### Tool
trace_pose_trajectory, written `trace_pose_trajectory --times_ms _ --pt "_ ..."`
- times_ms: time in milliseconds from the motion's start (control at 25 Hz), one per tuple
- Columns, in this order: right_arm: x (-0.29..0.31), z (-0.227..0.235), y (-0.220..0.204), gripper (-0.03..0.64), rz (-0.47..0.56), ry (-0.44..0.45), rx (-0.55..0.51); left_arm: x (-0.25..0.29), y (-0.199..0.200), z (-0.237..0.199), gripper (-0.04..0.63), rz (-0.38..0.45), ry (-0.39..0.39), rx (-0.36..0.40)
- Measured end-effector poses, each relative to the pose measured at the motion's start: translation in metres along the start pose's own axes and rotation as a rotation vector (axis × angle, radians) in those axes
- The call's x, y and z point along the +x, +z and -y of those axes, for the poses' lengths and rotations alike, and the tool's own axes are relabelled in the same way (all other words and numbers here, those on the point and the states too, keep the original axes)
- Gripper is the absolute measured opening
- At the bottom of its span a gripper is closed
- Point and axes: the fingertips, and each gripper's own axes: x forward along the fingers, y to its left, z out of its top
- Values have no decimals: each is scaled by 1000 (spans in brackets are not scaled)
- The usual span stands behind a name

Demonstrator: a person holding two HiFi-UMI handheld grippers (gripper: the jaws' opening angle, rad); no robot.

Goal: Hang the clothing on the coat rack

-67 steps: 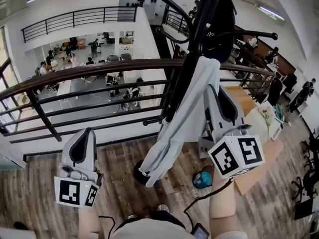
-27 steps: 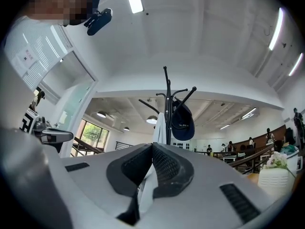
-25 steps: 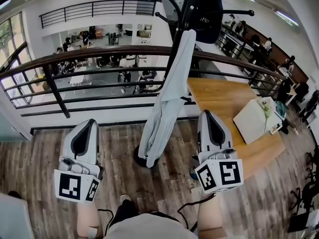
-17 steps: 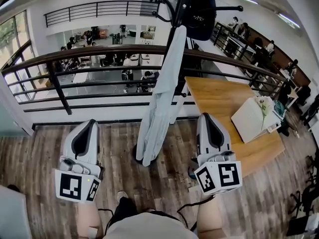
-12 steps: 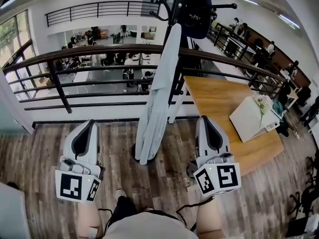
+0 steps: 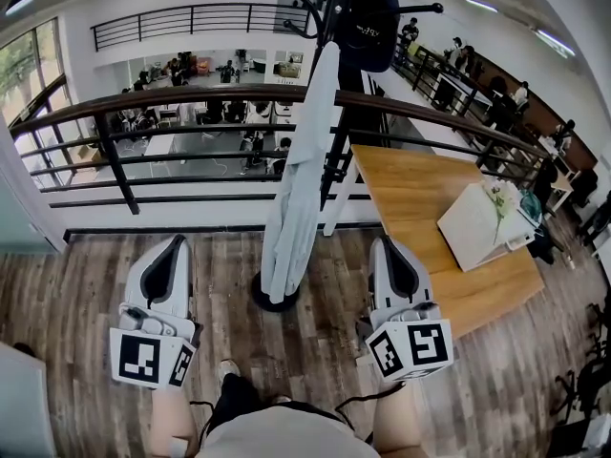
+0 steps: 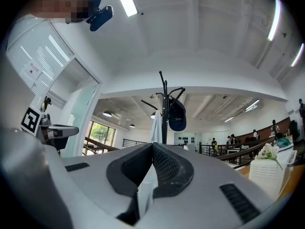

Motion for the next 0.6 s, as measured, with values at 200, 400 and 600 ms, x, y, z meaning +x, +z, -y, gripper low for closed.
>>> trace_pose_trajectory --times_ms 200,400,600 --pt "-1 10 -5 2 4 -2 7 6 -3 8 6 -4 2 3" --pt "-1 13 -5 2 2 -1 1 8 -3 11 6 -3 0 3" --pt "2 17 -9 2 -1 -7 2 16 -6 12 6 -2 -10 4"
